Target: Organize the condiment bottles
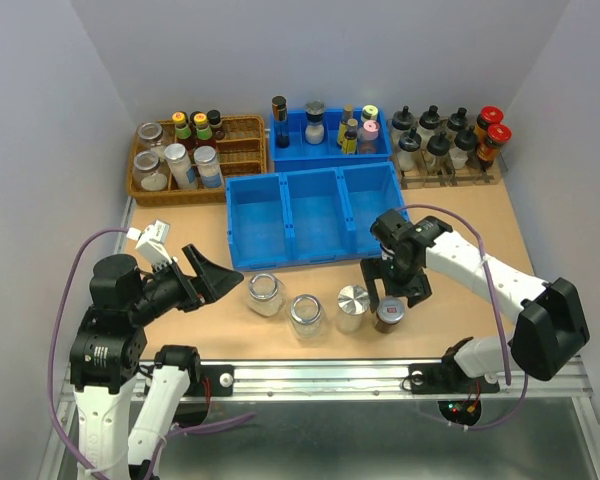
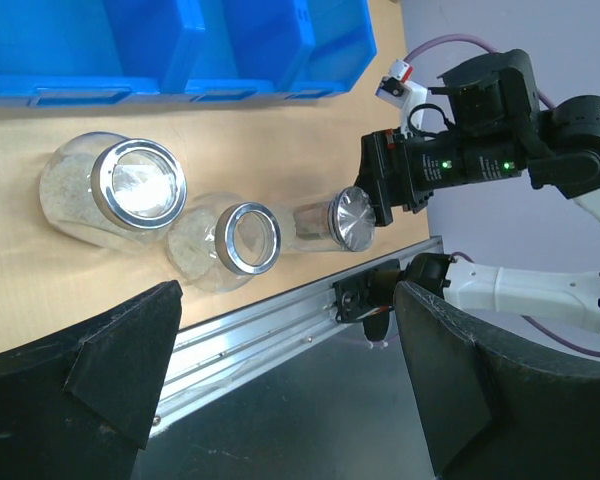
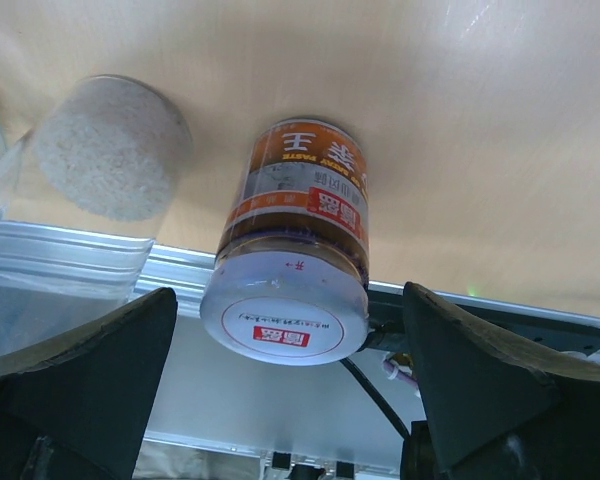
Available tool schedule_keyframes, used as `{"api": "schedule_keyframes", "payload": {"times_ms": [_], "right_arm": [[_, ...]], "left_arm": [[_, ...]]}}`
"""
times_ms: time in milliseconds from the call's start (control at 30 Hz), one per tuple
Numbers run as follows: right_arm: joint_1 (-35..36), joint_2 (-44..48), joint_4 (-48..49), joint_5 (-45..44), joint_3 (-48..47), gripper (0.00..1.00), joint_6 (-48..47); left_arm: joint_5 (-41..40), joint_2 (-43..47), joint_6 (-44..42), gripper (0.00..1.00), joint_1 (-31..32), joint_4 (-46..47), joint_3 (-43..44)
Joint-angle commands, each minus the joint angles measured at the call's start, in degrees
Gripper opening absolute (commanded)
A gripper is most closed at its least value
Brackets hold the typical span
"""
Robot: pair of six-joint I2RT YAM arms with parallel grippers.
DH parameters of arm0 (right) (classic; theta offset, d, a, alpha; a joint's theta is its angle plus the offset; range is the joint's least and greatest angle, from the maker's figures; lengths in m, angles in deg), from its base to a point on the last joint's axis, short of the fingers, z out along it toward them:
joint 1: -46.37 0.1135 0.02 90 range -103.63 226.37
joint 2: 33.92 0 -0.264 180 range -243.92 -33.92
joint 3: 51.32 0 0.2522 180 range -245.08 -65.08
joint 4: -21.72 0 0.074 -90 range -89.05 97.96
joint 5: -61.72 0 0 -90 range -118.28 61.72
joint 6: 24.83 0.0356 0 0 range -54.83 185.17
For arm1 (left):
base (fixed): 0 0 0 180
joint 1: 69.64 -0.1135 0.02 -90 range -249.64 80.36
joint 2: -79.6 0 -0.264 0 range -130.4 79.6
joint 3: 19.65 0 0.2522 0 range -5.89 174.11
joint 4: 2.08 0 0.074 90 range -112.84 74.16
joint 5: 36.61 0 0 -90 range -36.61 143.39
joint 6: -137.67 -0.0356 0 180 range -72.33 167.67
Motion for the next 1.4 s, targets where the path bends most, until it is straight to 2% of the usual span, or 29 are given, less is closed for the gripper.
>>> {"api": "schedule_keyframes", "payload": {"times_ms": [0, 100, 267, 367, 433, 467, 567, 600, 700, 833, 1000, 1233, 1367], "right_arm": [[0.92, 0.03, 2.08, -0.97, 2.09, 0.98, 1.03], [0.92, 0.30, 2.43, -1.06, 2.70, 0.90, 1.47], [0.92, 0.12, 2.87, -1.32, 3.58, 0.84, 1.82], [0.92, 0.12, 2.96, -2.11, 3.32, 0.68, 2.08], [0.92, -0.05, 2.87, -2.03, 3.32, 0.62, 1.91], [0.92, -0.05, 2.87, -2.11, 3.32, 0.51, 1.91], [0.92, 0.12, 1.91, -3.51, 1.92, 0.33, 2.17], [0.92, 0.21, 1.38, -4.22, 1.04, 0.19, 2.26], [0.92, 0.65, -1.68, -9.31, -4.47, 0.00, 3.48], [0.84, 1.18, -6.00, -15.54, -15.55, 0.00, 4.37], [0.92, -1.01, -7.50, -18.81, -29.61, 0.00, 3.93], [-0.39, -15.57, -7.06, -25.13, -48.67, 0.00, 2.44], [-3.90, -21.66, -6.54, -25.06, -55.99, 0.00, 1.47]], "left_arm": [[0.22, 1.09, -0.95, 0.99, 0.10, 1.43, 0.43], [0.13, 1.36, -0.69, 0.99, 0.10, 1.43, 0.25], [0.13, 1.27, -0.51, 0.99, 0.10, 1.61, 0.17], [0.04, 1.36, -0.34, 0.99, 0.19, 1.70, -0.10], [0.13, 1.44, -0.16, 0.99, 0.19, 1.87, -0.27], [0.13, 1.62, -0.07, 0.99, 0.10, 1.96, -0.36], [0.13, 1.71, 0.19, 0.99, 0.19, 2.05, -0.54], [0.13, 1.88, 0.19, 0.99, 0.19, 2.14, -0.54], [0.31, 1.80, 0.54, 0.99, 0.10, 2.31, -0.19], [0.40, 1.71, 0.72, 0.99, 0.10, 2.66, 0.25], [0.66, 1.45, 0.98, 0.99, 0.19, 3.45, 0.78], [0.57, 0.74, 0.98, 0.99, 0.10, 4.86, 0.52], [0.84, 0.39, 1.16, 0.99, 0.19, 5.83, 0.43]]}}
